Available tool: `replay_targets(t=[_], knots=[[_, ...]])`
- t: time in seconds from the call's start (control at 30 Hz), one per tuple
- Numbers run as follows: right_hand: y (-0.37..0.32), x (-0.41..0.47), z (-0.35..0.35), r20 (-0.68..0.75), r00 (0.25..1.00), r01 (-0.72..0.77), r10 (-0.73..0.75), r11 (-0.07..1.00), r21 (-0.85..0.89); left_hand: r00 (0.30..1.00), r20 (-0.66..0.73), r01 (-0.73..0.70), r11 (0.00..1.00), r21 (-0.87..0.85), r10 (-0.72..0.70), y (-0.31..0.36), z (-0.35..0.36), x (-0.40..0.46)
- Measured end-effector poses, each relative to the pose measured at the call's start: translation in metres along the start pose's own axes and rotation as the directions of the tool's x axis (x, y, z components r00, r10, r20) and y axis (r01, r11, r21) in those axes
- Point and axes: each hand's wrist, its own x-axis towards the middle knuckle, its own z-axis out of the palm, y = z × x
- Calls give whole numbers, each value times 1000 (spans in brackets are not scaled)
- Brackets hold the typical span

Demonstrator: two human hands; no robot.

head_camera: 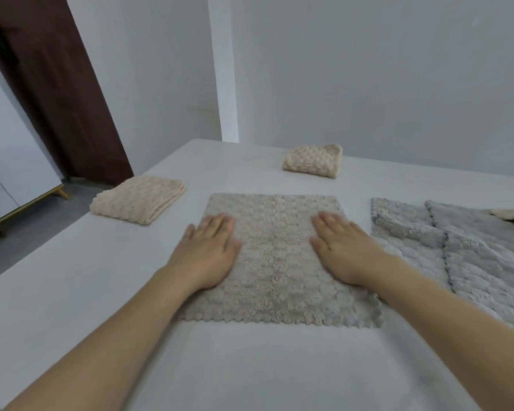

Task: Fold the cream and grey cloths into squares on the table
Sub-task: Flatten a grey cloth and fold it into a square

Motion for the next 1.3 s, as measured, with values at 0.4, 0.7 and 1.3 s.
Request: replay_targets(t=[0.4,0.7,1.3], knots=[[7,79,-15,-54,991,-125,126,992,30,999,-27,24,1000,5,-24,-12,-15,94],[11,72,-4,-93,964,-235,250,961,143,986,-63,152,985,-87,-158,-21,-9,77],[-13,-56,14,-109,991,80,-80,997,-4,996,-76,-55,997,-45,52,16,8,-57]])
